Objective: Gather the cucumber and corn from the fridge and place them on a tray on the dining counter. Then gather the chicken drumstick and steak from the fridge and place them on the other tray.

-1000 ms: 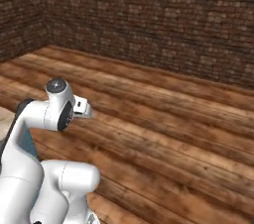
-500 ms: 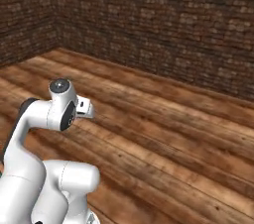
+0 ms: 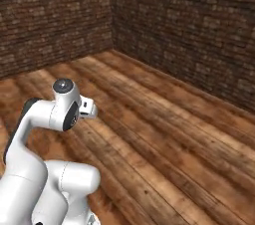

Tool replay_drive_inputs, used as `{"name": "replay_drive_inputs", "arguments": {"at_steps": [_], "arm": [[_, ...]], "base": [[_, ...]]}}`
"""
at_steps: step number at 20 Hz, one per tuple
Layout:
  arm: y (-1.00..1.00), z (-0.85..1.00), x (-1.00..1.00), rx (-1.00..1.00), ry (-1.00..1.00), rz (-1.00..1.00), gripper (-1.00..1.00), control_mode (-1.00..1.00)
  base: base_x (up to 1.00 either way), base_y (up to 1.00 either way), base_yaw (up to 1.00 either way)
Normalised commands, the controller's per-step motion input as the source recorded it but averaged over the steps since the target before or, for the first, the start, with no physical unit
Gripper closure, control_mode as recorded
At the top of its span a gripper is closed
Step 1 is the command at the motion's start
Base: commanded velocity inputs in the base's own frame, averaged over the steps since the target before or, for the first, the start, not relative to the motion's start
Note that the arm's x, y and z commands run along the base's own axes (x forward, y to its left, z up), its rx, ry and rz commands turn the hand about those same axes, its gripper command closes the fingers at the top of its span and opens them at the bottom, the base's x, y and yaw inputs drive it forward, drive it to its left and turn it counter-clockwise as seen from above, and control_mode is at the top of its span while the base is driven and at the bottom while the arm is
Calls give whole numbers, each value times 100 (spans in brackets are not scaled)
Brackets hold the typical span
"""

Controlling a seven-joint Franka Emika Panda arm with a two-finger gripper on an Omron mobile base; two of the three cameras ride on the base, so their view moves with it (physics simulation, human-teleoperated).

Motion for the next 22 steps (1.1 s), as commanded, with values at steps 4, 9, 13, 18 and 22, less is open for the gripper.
{"name": "replay_drive_inputs", "arguments": {"at_steps": [4,9,13,18,22], "arm": [[0,0,0,0,0,0,100,100],[0,0,0,0,0,0,100,100],[0,0,0,0,0,0,100,100],[0,0,0,0,0,0,100,100],[0,0,0,0,0,0,100,100]], "base": [[100,0,52],[100,0,49],[100,2,46],[100,12,43],[100,8,41]]}}
